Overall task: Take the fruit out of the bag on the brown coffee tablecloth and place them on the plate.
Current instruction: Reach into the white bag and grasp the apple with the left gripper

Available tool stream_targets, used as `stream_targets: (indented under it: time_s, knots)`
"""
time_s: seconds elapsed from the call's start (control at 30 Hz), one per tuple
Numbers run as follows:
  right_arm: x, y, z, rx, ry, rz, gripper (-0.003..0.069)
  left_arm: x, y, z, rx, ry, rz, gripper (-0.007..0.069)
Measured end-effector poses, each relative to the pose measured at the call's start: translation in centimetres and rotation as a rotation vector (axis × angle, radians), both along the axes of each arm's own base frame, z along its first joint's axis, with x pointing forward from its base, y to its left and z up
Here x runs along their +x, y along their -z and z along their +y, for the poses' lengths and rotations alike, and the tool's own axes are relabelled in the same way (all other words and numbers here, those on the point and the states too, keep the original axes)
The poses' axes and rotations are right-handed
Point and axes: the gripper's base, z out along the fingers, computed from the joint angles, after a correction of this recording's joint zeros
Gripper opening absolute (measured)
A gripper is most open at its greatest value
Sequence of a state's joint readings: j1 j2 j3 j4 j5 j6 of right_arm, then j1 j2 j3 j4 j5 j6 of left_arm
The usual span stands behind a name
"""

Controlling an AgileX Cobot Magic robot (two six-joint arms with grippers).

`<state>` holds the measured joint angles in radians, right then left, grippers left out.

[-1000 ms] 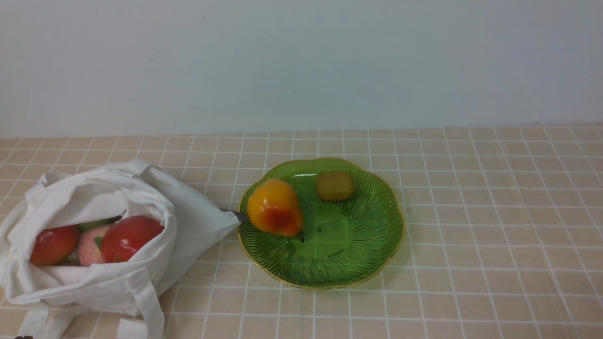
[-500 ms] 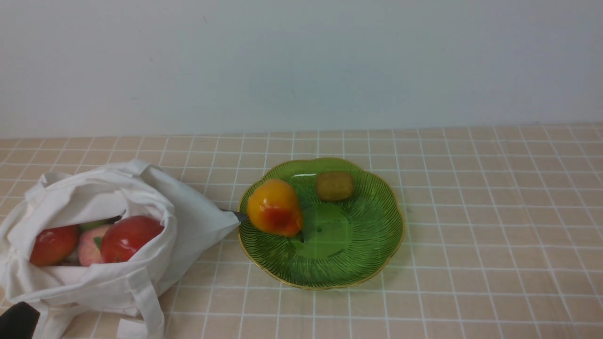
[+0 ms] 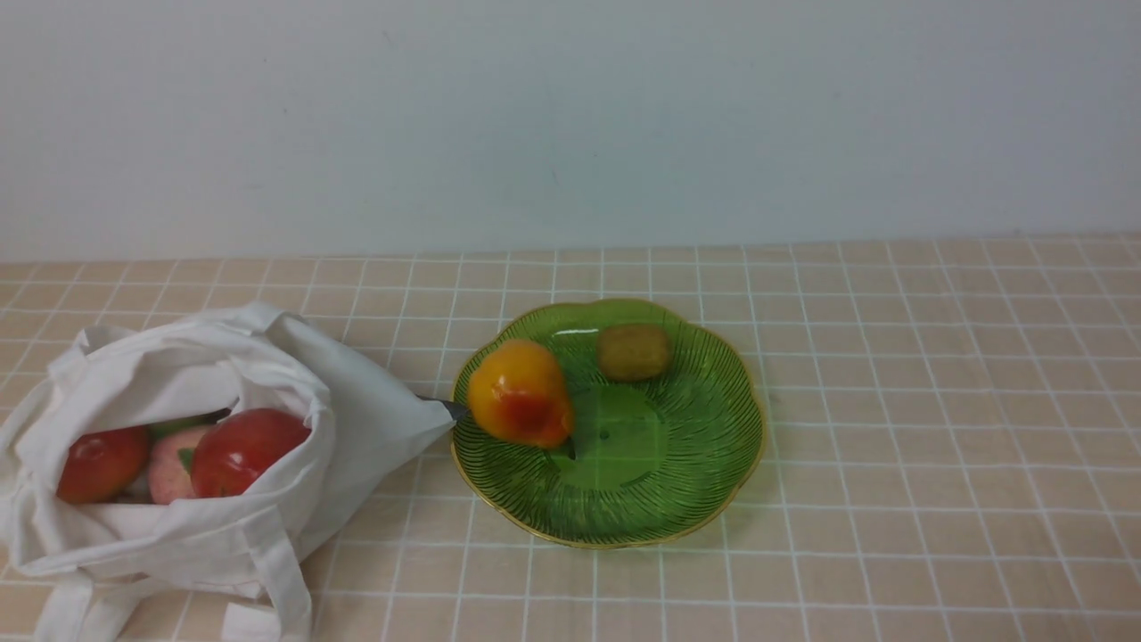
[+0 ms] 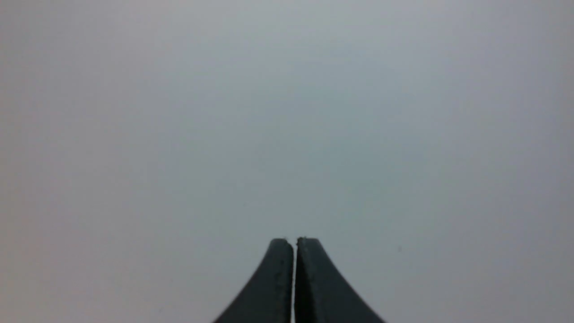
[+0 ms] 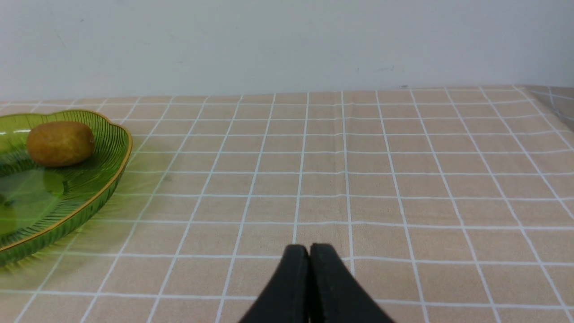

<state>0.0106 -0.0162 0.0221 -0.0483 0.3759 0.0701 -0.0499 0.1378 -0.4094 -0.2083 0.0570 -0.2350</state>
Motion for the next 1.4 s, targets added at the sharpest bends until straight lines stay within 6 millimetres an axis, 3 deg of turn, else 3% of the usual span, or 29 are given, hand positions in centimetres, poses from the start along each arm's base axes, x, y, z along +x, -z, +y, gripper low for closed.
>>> stream_targets:
  time_s: [0.07, 0.13, 0.2, 0.23, 0.27, 0.3, 0.4, 0.5, 0.67, 0.77, 0.87, 1.0, 1.2, 1.4]
  knots:
    - [0.0, 0.0, 0.0, 0.0, 0.0, 0.0, -0.0014, 1.3, -0.9, -0.3, 0.06, 0.022, 0.188, -0.0008]
    - [0.0, 0.0, 0.0, 0.0, 0.0, 0.0, -0.0014, 3.8, -1.0, -0.7, 0.138, 0.056, 0.501, -0.0008]
    - [0.0, 0.0, 0.0, 0.0, 0.0, 0.0, -0.0014, 5.4, -0.6, -0.9, 0.188, 0.083, 0.7, -0.0008]
    - [0.0, 0.0, 0.0, 0.0, 0.0, 0.0, -0.0014, 7.2, 0.1, -1.1, 0.249, 0.119, 0.907, -0.0008]
    - [0.0, 0.0, 0.0, 0.0, 0.0, 0.0, -0.0014, 7.4, 0.3, -1.1, 0.258, 0.125, 0.937, -0.0008]
    - [0.0, 0.0, 0.0, 0.0, 0.0, 0.0, -0.0014, 8.9, 0.9, -1.2, 0.316, 0.162, 1.079, -0.0008]
    - [0.0, 0.0, 0.0, 0.0, 0.0, 0.0, -0.0014, 11.4, 1.4, -1.4, 0.398, 0.22, 1.223, -0.0008]
    - [0.0, 0.0, 0.0, 0.0, 0.0, 0.0, -0.0014, 15.4, 2.5, -1.8, 0.485, 0.312, 1.363, -0.0008]
    - [0.0, 0.0, 0.0, 0.0, 0.0, 0.0, -0.0014, 18.8, 3.1, -2.0, 0.51, 0.349, 1.409, 0.0026]
    - [0.0, 0.0, 0.0, 0.0, 0.0, 0.0, -0.0014, 20.3, 3.6, -2.1, 0.537, 0.353, 1.394, 0.0096]
    - [0.0, 0.0, 0.0, 0.0, 0.0, 0.0, -0.0014, 21.5, 4.1, -2.1, 0.556, 0.348, 1.365, 0.0206]
    - [0.0, 0.0, 0.0, 0.0, 0.0, 0.0, -0.0014, 23.2, 5.3, -2.1, 0.561, 0.331, 1.333, 0.0438]
    - [0.0, 0.0, 0.0, 0.0, 0.0, 0.0, -0.0014, 24.8, 7.5, -2.1, 0.556, 0.337, 1.375, 0.0635]
    - [0.0, 0.0, 0.0, 0.0, 0.0, 0.0, -0.0014, 25.6, 9.3, -2.4, 0.517, 0.365, 1.432, 0.0655]
